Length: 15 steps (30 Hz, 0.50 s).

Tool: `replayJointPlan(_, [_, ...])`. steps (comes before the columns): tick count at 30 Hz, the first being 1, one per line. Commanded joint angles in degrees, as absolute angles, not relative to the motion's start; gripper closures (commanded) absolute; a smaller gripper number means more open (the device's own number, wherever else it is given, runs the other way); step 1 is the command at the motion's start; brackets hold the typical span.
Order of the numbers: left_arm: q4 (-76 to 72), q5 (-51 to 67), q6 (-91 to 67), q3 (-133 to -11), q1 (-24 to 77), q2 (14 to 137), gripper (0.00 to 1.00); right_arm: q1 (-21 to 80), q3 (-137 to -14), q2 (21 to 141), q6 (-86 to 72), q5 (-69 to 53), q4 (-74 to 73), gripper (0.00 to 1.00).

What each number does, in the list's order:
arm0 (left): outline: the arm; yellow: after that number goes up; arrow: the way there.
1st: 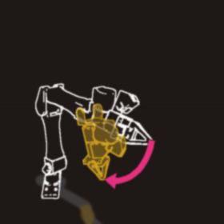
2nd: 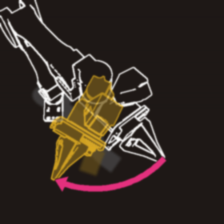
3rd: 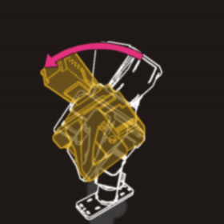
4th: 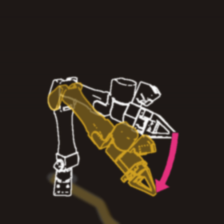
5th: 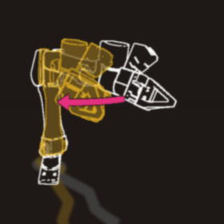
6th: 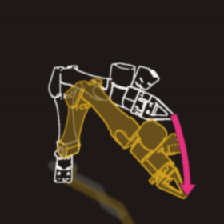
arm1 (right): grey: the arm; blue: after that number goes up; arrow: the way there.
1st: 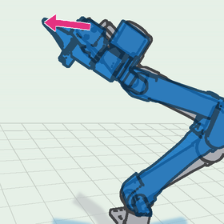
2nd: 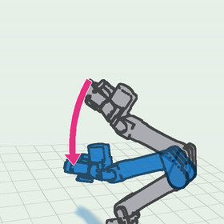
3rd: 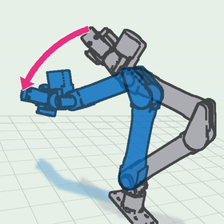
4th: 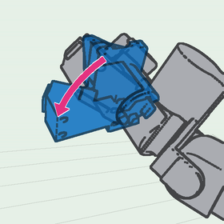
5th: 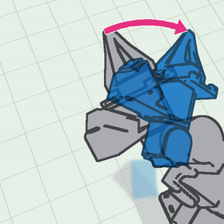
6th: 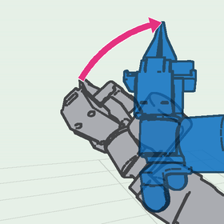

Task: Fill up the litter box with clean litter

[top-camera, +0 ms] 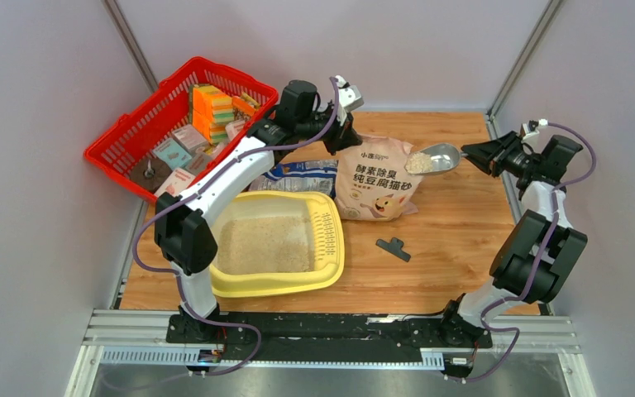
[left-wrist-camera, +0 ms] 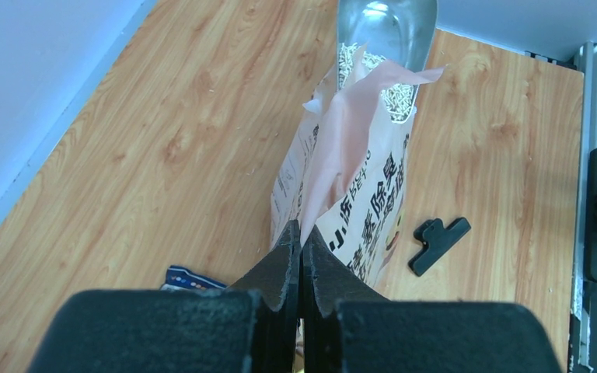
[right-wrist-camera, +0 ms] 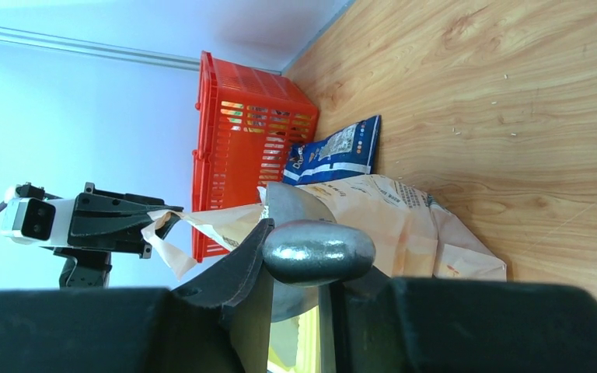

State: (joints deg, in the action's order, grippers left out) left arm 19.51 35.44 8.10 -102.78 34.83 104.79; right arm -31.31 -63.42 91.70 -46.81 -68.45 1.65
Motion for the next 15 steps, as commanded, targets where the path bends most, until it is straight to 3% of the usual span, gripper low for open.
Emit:
replayJointPlan(1, [15.6,34.5,9.4,-105.0,33.7,100.9,1.0,-32.7,-62.1,92.5,-50.1,-71.2,7.7,1.0])
replayJointPlan(15, [17.5,34.3,9.3,-107.8,33.7,103.4,1.0,-34.4,-59.8,92.9,-60.2,-73.0,18.3,1.0])
